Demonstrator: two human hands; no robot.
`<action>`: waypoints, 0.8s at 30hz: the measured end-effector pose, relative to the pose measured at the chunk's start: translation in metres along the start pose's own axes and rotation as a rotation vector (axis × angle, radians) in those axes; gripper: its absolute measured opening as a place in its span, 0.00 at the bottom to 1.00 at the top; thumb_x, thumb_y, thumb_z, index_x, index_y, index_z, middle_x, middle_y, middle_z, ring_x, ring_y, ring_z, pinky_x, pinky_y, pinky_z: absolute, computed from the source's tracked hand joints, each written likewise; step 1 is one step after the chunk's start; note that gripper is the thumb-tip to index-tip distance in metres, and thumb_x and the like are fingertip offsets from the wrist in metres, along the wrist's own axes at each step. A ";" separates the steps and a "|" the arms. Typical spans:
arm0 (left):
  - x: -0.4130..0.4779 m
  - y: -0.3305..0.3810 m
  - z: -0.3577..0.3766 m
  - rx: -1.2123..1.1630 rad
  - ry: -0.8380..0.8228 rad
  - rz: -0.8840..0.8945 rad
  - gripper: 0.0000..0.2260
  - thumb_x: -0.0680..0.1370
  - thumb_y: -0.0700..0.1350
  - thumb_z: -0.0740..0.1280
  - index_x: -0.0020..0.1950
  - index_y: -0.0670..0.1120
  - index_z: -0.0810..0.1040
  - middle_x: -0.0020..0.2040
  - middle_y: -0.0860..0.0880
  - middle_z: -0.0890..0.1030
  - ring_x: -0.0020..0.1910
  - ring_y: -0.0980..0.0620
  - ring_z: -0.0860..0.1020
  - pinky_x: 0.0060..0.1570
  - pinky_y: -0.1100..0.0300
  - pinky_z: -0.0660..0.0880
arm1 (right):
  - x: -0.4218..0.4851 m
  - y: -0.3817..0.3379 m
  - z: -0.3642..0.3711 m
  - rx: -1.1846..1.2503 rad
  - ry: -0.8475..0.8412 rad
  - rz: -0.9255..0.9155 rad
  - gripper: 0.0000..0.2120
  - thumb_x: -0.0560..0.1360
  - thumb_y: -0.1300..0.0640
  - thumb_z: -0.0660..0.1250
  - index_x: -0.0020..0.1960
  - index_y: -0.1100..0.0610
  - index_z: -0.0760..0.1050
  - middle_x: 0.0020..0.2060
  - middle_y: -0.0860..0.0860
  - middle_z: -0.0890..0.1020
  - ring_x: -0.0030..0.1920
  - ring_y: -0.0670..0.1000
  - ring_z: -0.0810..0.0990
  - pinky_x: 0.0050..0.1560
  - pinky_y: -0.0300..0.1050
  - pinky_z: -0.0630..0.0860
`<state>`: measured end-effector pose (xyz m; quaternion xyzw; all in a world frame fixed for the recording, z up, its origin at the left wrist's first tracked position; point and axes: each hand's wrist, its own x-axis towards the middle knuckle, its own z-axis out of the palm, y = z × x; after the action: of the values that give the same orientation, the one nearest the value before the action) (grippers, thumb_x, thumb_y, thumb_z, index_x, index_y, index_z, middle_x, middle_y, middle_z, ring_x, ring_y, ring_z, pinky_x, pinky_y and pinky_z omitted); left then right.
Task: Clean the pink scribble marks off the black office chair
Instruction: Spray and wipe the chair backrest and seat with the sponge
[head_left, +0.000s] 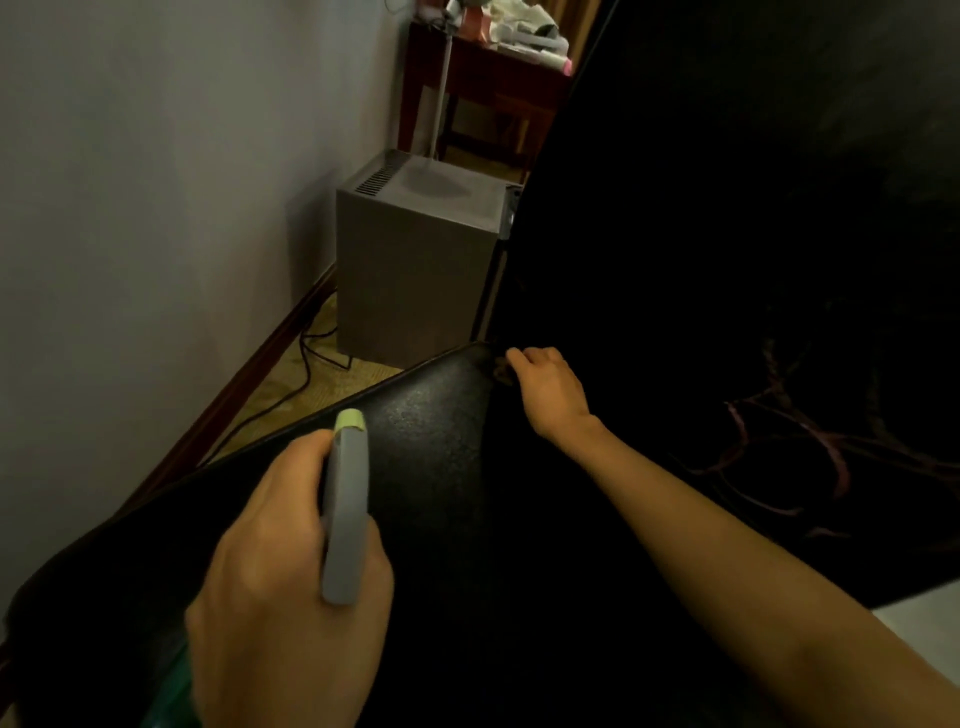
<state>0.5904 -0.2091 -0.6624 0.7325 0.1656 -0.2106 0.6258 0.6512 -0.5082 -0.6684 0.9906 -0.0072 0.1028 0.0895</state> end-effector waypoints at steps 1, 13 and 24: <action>-0.014 0.004 0.003 0.043 0.008 0.013 0.09 0.81 0.34 0.56 0.56 0.33 0.73 0.46 0.35 0.76 0.49 0.39 0.70 0.67 0.41 0.65 | -0.012 0.008 -0.002 0.012 -0.006 0.026 0.22 0.75 0.65 0.62 0.68 0.57 0.65 0.62 0.58 0.73 0.62 0.59 0.69 0.60 0.49 0.71; -0.156 0.021 0.039 0.368 0.385 0.571 0.15 0.75 0.41 0.64 0.59 0.55 0.69 0.46 0.49 0.75 0.45 0.44 0.75 0.47 0.40 0.75 | -0.180 0.090 -0.039 0.103 -0.114 0.115 0.18 0.76 0.64 0.63 0.65 0.61 0.69 0.62 0.58 0.73 0.64 0.59 0.69 0.56 0.49 0.74; -0.177 0.009 0.055 0.405 0.472 0.766 0.13 0.75 0.37 0.65 0.57 0.49 0.72 0.45 0.47 0.76 0.40 0.43 0.74 0.40 0.44 0.75 | -0.287 0.134 -0.047 0.065 0.007 0.193 0.18 0.63 0.65 0.78 0.50 0.61 0.78 0.45 0.58 0.82 0.44 0.61 0.81 0.39 0.50 0.80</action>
<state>0.4376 -0.2613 -0.5708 0.8754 -0.0227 0.1786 0.4486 0.3563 -0.6325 -0.6581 0.9874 -0.0988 0.1145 0.0470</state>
